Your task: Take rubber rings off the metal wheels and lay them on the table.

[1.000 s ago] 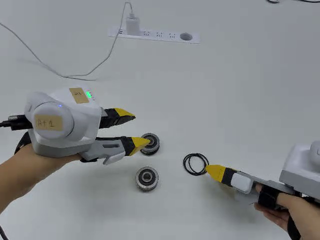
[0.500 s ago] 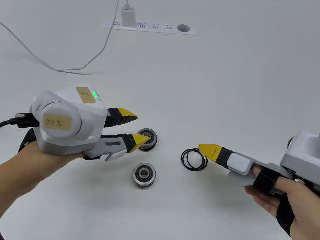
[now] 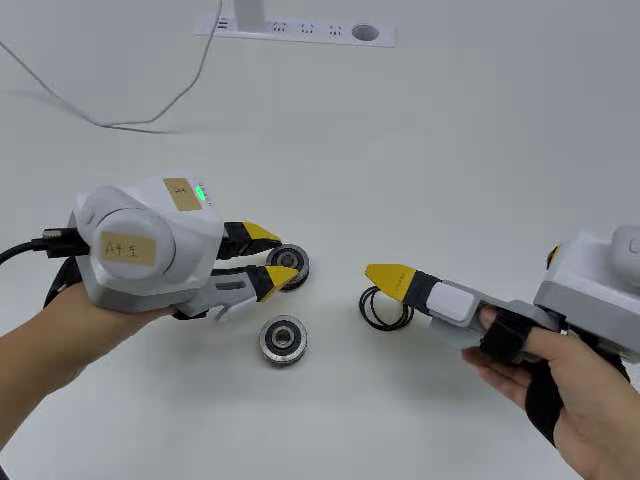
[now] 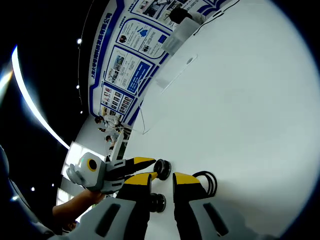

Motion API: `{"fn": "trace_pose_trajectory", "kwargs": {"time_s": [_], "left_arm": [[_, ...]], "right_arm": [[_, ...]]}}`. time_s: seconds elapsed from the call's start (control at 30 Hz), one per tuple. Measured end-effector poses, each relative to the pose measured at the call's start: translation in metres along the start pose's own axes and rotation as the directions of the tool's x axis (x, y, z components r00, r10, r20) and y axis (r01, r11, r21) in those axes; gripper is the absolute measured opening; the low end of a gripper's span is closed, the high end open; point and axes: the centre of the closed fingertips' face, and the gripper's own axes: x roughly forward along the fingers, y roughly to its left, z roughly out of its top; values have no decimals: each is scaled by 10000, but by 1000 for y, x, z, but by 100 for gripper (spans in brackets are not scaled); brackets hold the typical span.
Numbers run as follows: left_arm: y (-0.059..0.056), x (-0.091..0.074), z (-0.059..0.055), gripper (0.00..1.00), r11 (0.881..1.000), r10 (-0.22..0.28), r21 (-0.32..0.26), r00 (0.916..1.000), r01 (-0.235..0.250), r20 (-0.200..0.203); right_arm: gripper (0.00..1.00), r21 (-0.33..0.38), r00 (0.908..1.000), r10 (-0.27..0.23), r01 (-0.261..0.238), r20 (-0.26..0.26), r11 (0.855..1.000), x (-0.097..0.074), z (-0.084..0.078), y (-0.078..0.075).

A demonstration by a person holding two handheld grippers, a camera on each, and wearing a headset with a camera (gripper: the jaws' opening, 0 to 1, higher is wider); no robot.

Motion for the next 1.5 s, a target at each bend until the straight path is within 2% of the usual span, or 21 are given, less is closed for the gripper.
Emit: {"fn": "trace_pose_trajectory", "kwargs": {"time_s": [0.4, 0.63, 0.77, 0.97, 1.03, 1.5], "left_arm": [[-2, 0, -2, 14, 9997, -246, 59, 9997, 246, -53], [-2, 0, -4, 14, 9991, -341, 238, 9994, 342, -50], [-1, 0, -5, 14, 9993, -338, 174, 9994, 338, -19], [0, 0, -5, 13, 9991, -384, 172, 9993, 384, -23], [0, 0, -5, 13, 9990, -404, 172, 9992, 404, -13], [-1, 0, -5, 13, 9986, -477, 227, 9989, 476, 2]], "right_arm": [[18, 121, 9997, 176, -175, -147, 9998, 9, -2, 4], [22, 31, 9976, 532, -531, -433, 9986, 27, -5, 15], [31, -122, 9951, 793, -801, -589, 9967, 42, -8, 24], [50, -308, 9945, 682, -709, -797, 9970, 62, -14, 26], [52, -311, 9942, 662, -691, -850, 9971, 66, -16, 26], [52, -136, 9901, 752, -774, -1188, 9969, 73, -22, 25]]}}
